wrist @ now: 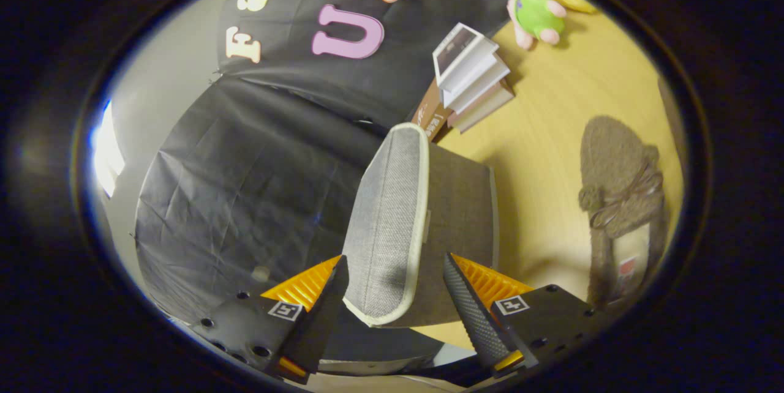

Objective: Open the storage box then place both shoes into the box .Put the left shoe in first, then the right shoe, with the right side of both shoes facing outward in a uniform manner.

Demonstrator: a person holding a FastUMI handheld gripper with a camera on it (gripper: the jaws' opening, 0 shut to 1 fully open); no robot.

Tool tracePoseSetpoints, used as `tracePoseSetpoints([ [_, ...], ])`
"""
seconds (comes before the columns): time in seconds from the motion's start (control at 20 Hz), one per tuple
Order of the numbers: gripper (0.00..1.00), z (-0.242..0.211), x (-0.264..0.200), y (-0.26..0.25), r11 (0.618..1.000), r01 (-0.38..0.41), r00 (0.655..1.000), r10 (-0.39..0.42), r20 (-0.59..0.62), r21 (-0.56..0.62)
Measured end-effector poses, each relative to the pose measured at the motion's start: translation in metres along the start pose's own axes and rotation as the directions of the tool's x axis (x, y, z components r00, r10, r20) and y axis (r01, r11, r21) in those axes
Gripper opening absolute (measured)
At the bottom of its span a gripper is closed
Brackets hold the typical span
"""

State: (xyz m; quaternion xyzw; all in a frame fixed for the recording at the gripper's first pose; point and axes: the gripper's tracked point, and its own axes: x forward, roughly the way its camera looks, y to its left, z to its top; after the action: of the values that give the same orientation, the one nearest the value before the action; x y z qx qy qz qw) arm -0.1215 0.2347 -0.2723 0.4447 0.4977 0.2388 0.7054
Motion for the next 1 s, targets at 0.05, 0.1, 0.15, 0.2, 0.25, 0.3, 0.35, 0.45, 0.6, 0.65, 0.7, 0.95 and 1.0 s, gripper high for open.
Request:
tracePoseSetpoints([
  [0.05, 0.8, -0.005, 0.005, 0.001, 0.999, -0.024, 0.999, 0.025, -0.022, 0.048],
  [0.1, 0.72, -0.005, 0.011, -0.002, 0.995, -0.027, 0.999, 0.029, -0.022, 0.093],
  [0.15, 0.63, -0.005, 0.013, -0.005, 0.991, -0.031, 0.999, 0.035, -0.025, 0.128],
  [0.2, 0.55, -0.003, 0.014, -0.002, 0.984, -0.056, 0.998, 0.061, -0.023, 0.169],
  [0.25, 0.46, -0.001, 0.014, 0.001, 0.977, -0.075, 0.996, 0.081, -0.021, 0.2],
  [0.3, 0.37, 0.001, 0.015, 0.0, 0.974, -0.083, 0.996, 0.088, -0.017, 0.211],
  [0.35, 0.3, 0.005, 0.016, 0.0, 0.972, -0.09, 0.996, 0.094, -0.008, 0.217],
  [0.45, 0.21, 0.006, 0.02, 0.009, 0.968, -0.12, 0.992, 0.122, 0.003, 0.221],
  [0.6, 0.04, 0.01, 0.011, 0.014, 0.977, -0.111, 0.993, 0.115, -0.009, 0.182],
  [0.65, 0.04, 0.009, 0.011, 0.022, 0.979, -0.12, 0.992, 0.126, -0.026, 0.165],
  [0.7, 0.04, 0.009, 0.008, 0.032, 0.98, -0.13, 0.991, 0.135, -0.025, 0.151],
  [0.95, 0.04, 0.019, 0.004, 0.088, 0.976, -0.194, 0.98, 0.197, -0.025, 0.098],
  [1.0, 0.04, 0.018, 0.005, 0.1, 0.976, -0.202, 0.978, 0.205, -0.03, 0.08],
])
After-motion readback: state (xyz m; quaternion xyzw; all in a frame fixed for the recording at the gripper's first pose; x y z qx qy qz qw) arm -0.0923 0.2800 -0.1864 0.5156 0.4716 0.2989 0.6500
